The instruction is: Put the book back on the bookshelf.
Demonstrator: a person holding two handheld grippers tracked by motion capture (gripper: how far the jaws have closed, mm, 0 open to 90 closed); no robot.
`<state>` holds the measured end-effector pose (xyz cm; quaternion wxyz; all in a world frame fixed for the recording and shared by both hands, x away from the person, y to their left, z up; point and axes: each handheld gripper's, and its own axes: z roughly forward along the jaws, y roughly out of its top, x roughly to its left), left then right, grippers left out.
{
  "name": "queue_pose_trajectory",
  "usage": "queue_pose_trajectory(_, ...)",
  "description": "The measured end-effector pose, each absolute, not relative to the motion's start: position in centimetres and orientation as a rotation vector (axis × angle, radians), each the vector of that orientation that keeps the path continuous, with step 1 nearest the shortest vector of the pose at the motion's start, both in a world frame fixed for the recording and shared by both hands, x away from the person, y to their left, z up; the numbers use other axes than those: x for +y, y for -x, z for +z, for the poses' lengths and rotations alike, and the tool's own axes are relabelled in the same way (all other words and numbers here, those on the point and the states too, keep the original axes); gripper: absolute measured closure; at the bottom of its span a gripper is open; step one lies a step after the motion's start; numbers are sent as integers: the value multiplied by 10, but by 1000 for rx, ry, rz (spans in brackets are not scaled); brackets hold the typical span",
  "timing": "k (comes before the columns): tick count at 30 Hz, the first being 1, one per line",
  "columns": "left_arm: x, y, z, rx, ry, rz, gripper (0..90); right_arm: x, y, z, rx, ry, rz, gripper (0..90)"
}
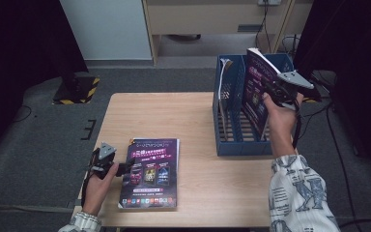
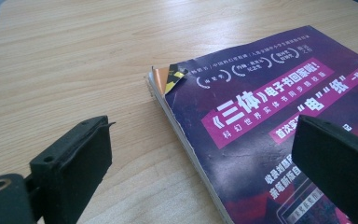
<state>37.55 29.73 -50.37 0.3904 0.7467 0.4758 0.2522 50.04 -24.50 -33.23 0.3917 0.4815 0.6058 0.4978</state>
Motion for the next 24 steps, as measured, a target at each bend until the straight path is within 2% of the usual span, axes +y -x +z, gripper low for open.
queue_pose_trajectory(11, 297, -377, -505, 1207, -1904, 644, 46, -239, -517, -347, 1518, -1221, 1263, 826)
queue_pose_trajectory(24, 297, -376, -505, 1210, -1905, 643, 46, -230, -521, -364, 1511, -1197, 1270, 826)
